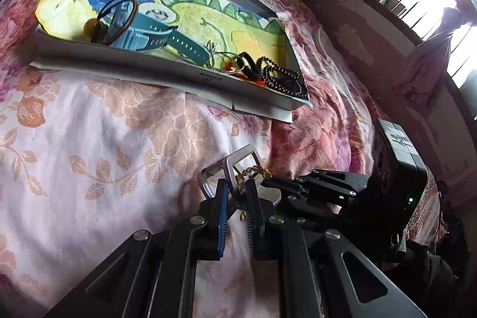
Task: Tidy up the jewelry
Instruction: 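Carry the comb clip with the left gripper while the right carries the chain into the tray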
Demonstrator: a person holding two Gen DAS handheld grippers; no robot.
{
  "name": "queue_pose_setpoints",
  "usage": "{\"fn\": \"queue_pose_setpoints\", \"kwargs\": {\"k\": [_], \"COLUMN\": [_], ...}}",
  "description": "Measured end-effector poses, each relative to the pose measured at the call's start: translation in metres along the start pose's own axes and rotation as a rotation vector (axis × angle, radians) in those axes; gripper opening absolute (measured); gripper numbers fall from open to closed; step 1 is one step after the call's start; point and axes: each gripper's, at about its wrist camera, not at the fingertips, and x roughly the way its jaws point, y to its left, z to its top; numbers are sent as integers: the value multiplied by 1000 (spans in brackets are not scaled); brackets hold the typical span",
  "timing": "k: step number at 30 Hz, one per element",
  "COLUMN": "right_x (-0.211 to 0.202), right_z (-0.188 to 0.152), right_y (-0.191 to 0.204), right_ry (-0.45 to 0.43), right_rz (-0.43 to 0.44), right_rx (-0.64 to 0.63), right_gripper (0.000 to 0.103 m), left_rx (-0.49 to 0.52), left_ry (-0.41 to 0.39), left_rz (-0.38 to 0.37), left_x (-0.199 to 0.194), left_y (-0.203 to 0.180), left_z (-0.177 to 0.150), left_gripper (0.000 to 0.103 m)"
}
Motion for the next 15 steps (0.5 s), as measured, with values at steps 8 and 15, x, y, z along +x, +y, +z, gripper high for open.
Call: {"fn": "queue_pose_setpoints", "kwargs": {"k": [8,15], "right_x": [-61,-107], "right_z": [16,39], "right_y": [6,5], "right_ry": [-241,-437], "right_rz": [-107,-128], "right_rx": [-16,-18], "right_gripper": [2,2], "left_rx": [73,146], "left_ry": [-33,-74], "left_rz": [48,94], "left_x": [-12,-18], "left_y": [-14,-34], "left_z": [-3,-6], "left_gripper": [7,4]}}
